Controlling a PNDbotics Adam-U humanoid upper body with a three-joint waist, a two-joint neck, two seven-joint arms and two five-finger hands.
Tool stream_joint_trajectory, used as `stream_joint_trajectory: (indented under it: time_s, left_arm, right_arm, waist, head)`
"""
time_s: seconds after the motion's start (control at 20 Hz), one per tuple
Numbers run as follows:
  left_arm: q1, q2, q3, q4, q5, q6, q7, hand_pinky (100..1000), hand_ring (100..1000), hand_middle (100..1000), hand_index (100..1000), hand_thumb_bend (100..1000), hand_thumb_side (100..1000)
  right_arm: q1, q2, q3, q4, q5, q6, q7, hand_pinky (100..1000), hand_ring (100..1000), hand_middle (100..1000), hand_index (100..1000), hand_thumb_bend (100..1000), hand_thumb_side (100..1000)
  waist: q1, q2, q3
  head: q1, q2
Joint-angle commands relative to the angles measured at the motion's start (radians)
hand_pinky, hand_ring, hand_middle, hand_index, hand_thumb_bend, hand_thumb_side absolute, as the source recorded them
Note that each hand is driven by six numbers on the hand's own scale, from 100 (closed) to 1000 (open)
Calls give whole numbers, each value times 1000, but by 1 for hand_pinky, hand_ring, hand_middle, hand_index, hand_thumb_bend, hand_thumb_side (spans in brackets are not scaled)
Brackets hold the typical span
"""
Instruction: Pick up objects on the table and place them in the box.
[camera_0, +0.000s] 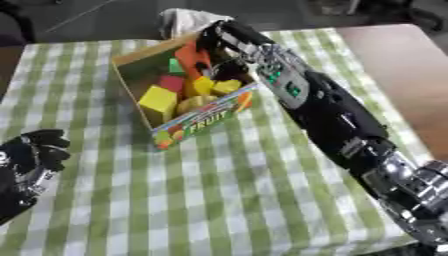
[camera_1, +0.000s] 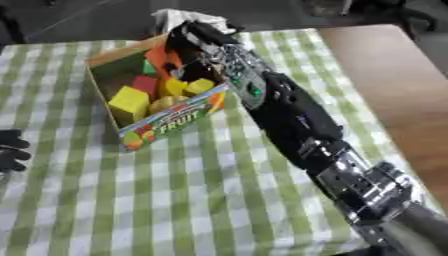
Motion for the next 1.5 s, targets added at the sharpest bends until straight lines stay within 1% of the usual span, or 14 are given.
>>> stream_joint_trajectory:
  time_s: [0.05,0.1,0.2,0.25,0.3,0.35,0.5,0.65,0.85,0.95,1.0,1.05,1.3,1.5]
  left_arm:
    - [-4,10,5,-11,3,1,-2,631,681,681,828,205,573]
    - [-4,10,6,-11,2,1,-2,631,681,681,828,205,574]
    - [-3,9,7,-12,2,1,-1,631,681,681,826,205,575]
    - [-2,9,9,-12,1,2,0,631,681,681,826,205,575]
    - [-2,10,11,-12,0,2,1,631,681,681,826,204,576]
    - [0,12,14,-11,-1,4,5,630,681,681,825,204,576]
    - [3,12,27,-10,-6,9,20,629,682,681,824,201,576]
    - [3,13,48,-12,-12,15,47,626,682,681,822,196,571]
    - [-1,12,80,-18,-3,25,121,619,678,677,811,179,557]
    - [-5,9,90,-21,20,28,169,617,676,674,806,170,550]
    - [-7,8,92,-22,38,28,193,616,676,674,805,159,569]
    - [-7,5,95,-22,57,28,217,615,676,674,804,171,553]
    - [5,-11,94,-9,127,29,287,616,685,687,809,193,592]
    - [24,-22,90,4,150,29,303,620,697,700,816,211,630]
  right_arm:
    - [-10,-4,-19,-15,75,-25,-39,705,744,761,890,380,452]
    - [-5,-9,-24,-32,77,-25,-58,706,749,767,895,378,459]
    - [16,-32,-38,-102,47,-20,-104,704,748,763,894,358,400]
    - [30,-49,-43,-147,22,-13,-123,704,749,761,892,266,381]
    - [47,-69,-48,-198,-7,-3,-137,703,748,755,889,309,315]
    - [71,-92,-56,-257,-47,10,-150,699,744,743,883,291,292]
    - [166,-154,-73,-425,-262,75,-172,697,743,722,869,231,273]
    - [297,-206,-103,-600,-467,124,-206,695,741,714,863,198,273]
    - [496,-185,-165,-779,-654,140,-269,686,734,703,857,157,286]
    - [576,-150,-187,-819,-701,132,-290,684,732,699,851,142,284]
    - [609,-133,-194,-828,-712,127,-297,684,732,697,851,194,192]
    - [640,-114,-197,-834,-720,122,-300,683,730,691,850,129,274]
    - [755,-61,-176,-810,-751,77,-305,675,713,659,837,103,242]
    - [810,-5,-171,-782,-722,45,-301,675,714,659,835,100,217]
  waist:
    - [1,-19,-4]
    - [0,-19,-7]
    - [-3,-21,-19]
    - [-5,-21,-26]
    - [-7,-21,-34]
    - [-10,-21,-45]
    - [-19,-21,-74]
    - [-28,-15,-104]
    - [-35,-8,-137]
    - [-35,-6,-147]
    - [-36,-6,-150]
    - [-36,-6,-152]
    - [-35,-8,-153]
    - [-32,-10,-156]
  head:
    - [2,5]
    - [4,5]
    - [16,5]
    - [24,5]
    - [33,5]
    - [45,5]
    - [76,5]
    - [125,5]
    - [189,5]
    - [210,5]
    - [218,5]
    - [225,5]
    - [247,5]
    - [253,5]
